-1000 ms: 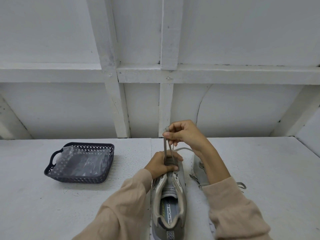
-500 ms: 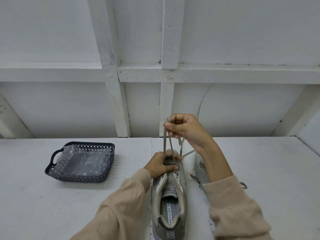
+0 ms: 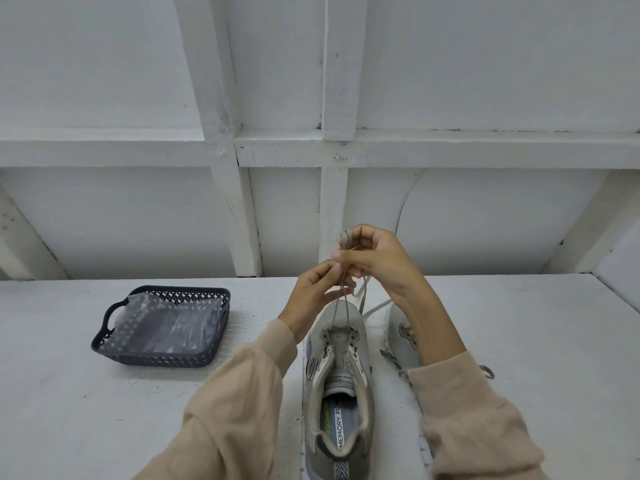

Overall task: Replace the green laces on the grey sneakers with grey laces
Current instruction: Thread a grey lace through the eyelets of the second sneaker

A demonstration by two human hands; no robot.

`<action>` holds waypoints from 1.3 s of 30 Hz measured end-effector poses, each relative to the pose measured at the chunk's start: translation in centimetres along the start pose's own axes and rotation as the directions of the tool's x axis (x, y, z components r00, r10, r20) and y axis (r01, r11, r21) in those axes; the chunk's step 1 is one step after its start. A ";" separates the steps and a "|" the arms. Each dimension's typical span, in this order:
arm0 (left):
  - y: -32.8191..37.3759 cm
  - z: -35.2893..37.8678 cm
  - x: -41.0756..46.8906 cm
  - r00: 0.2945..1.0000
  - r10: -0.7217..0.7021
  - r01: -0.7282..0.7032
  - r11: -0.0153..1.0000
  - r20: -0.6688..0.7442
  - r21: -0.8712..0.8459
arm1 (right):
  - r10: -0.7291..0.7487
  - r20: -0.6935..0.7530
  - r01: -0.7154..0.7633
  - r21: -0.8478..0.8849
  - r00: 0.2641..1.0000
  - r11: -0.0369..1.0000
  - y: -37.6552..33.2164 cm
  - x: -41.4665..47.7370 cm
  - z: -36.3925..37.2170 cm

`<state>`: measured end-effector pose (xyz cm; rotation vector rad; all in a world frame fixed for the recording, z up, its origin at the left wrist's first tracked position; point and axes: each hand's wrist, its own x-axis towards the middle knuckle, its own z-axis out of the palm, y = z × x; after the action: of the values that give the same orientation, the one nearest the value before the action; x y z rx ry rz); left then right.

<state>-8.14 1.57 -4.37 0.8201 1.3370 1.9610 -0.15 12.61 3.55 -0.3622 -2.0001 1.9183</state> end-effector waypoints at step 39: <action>2.6 -0.9 -0.9 0.990 0.022 0.008 0.977 -0.139 0.213 | 0.009 -0.205 0.056 0.307 0.979 0.950 1.7 -0.3 -0.2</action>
<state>-8.65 -0.37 -2.28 0.7973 1.6515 1.9337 0.15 12.74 1.78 -0.4291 -1.5346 2.0481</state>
